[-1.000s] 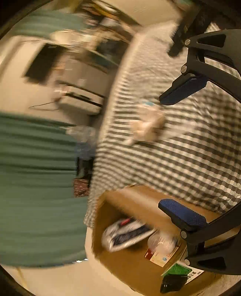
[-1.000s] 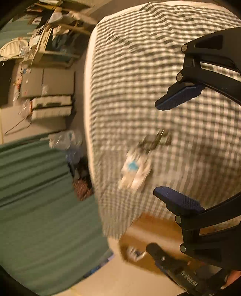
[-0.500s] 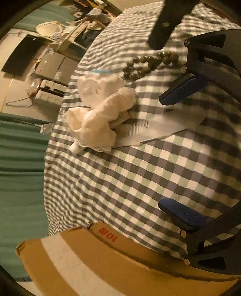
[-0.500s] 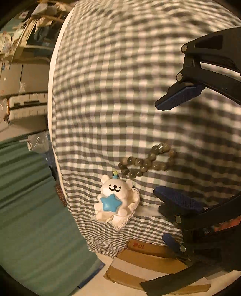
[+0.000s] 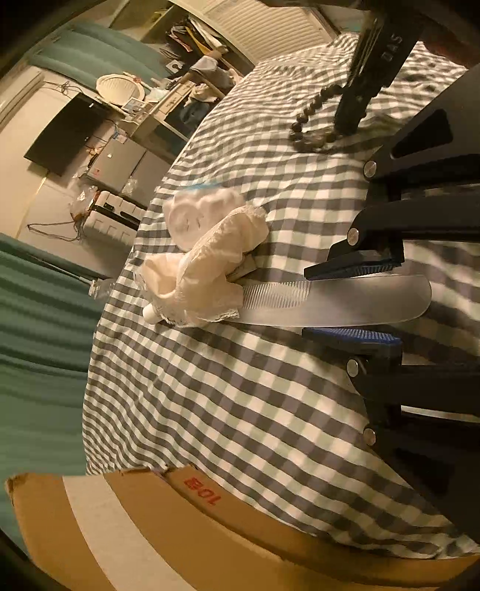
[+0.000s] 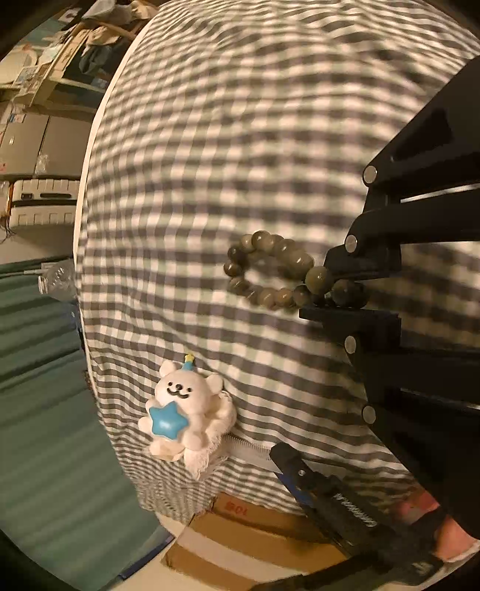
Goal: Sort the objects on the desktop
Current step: 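Grasp the clear comb with the left tool while the right grasps the bead bracelet, then carry the comb and bracelet to the cardboard box and release them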
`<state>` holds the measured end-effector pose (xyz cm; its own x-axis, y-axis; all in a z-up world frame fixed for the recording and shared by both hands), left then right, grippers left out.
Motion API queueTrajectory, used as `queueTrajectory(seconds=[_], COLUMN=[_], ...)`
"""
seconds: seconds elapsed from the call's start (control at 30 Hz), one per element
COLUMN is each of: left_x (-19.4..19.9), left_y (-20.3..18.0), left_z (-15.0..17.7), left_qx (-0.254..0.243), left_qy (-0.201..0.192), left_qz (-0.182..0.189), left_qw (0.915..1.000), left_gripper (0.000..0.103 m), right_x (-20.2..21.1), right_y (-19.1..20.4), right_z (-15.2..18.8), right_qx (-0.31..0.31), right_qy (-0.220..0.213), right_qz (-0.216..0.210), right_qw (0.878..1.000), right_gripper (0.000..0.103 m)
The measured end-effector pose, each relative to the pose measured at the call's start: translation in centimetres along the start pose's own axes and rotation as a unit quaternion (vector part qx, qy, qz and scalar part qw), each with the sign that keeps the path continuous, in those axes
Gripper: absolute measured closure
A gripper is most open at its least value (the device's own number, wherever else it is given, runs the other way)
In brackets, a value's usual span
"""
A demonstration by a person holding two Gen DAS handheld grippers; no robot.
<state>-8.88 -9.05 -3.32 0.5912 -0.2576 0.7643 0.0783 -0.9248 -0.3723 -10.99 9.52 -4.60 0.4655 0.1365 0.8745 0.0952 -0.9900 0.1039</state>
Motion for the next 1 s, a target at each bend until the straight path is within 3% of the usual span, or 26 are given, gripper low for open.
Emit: queueTrajectory(seconds=[0.23,0.4,0.47,0.53,0.67,0.83,1.0], left_x=[1.9,4.5,5.4,6.1,6.1,6.4,4.2], left_y=[-1.0,-1.4,-1.6,-1.4,-1.6,-2.0,-2.1], left_z=[1.8,2.9,3.1,3.2,3.4,3.5,4.5], left_qx=[-0.014,0.001,0.012,0.038,0.018,0.018,0.0], left_qy=[0.023,0.03,0.035,0.049,0.063,0.06,0.087], left_qz=[-0.009,0.006,0.022,0.048,0.026,0.036,0.031], left_qw=[0.9996,0.9995,0.9991,0.9969,0.9975,0.9974,0.9957], left_gripper=[0.08,0.081,0.1,0.1,0.1,0.1,0.099], right_x=[4.1,7.6,8.7,9.4,11.3,12.5,11.8], right_y=[-1.2,-1.0,-0.7,0.0,1.1,2.1,1.9], right_z=[2.0,3.2,3.4,2.9,2.7,2.6,2.9], right_qx=[-0.022,-0.021,-0.018,-0.017,-0.013,-0.004,-0.007], right_qy=[-0.006,-0.017,-0.02,-0.026,-0.039,-0.047,-0.043], right_qz=[-0.017,-0.015,-0.016,-0.019,-0.02,-0.014,-0.019], right_qw=[1.0,1.0,1.0,0.999,0.999,0.999,0.999], right_gripper=[0.091,0.091,0.091,0.091,0.091,0.091,0.091])
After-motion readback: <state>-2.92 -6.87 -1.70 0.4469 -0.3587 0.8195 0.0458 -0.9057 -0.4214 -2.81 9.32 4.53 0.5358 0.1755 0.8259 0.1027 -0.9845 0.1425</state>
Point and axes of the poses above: each gripper's, at about its wrist camera, not at the fingertips, and x roughly against the way its jaws point, y to its left, z to its underside, the point moved 3 cm from there along -x, roughly the way its jaws point, and after that the axes turned 11 degrees about x, right-handed, at the moved point
